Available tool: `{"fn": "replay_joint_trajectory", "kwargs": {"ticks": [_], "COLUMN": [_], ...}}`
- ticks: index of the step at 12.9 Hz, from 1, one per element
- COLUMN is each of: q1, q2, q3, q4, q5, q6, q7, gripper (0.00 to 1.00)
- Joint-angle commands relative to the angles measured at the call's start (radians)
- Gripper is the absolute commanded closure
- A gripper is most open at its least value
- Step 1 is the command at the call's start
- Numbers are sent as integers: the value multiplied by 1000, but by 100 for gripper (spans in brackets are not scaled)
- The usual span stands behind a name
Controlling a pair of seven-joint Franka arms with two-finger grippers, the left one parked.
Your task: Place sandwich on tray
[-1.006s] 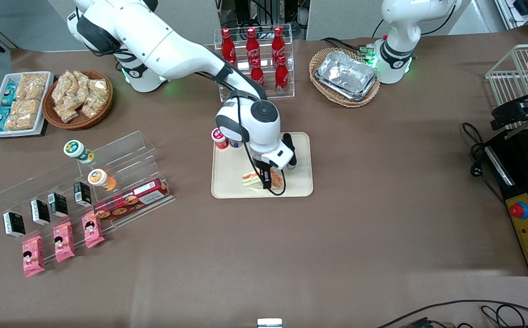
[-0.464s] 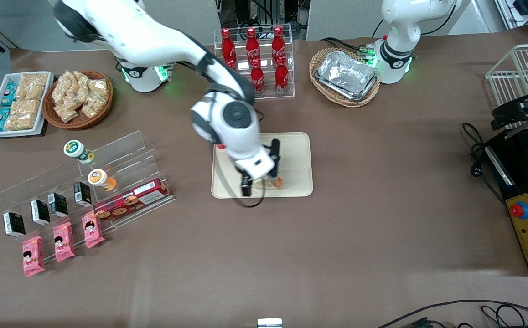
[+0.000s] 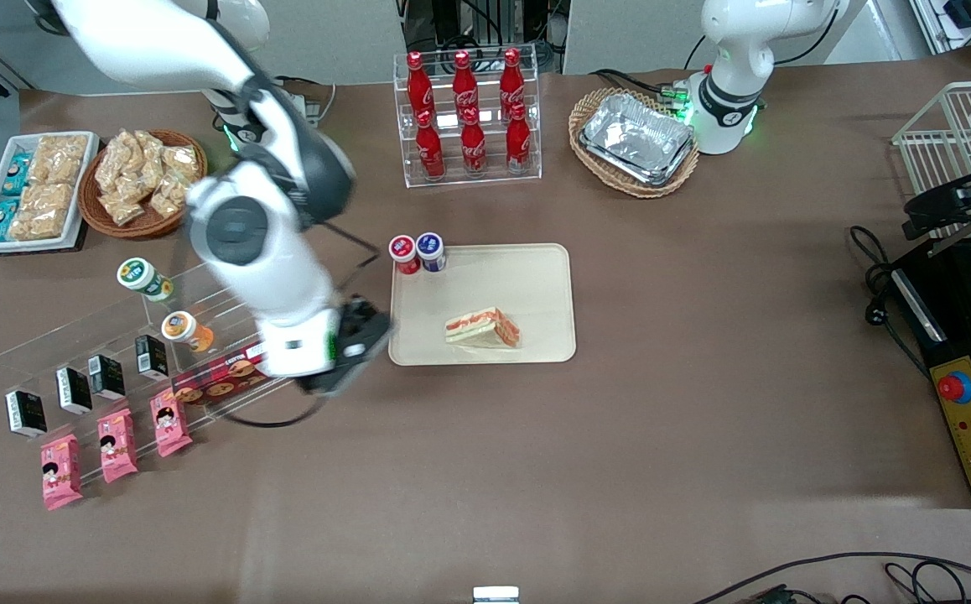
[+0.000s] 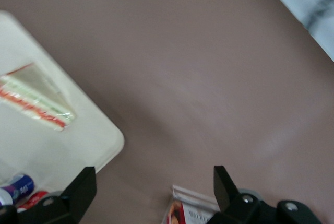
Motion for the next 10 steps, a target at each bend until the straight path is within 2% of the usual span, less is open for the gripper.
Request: {"fn": "replay_joint_trajectory", "kwargs": {"ticks": [1,3,4,6,10], "q1": [-96,-204,-251,-318,-321], "q2": [-65,-86,-106,-115,-192], "q3": [-32,-38,-41,-78,-227], "q4": [-23,-23,-22,16,30], "q5": [68,203,241,249,231], "q6": [-32,-36,-79,-145,-277], "q7": [141,146,147,147,147], "gripper": [0,0,0,0,0]}}
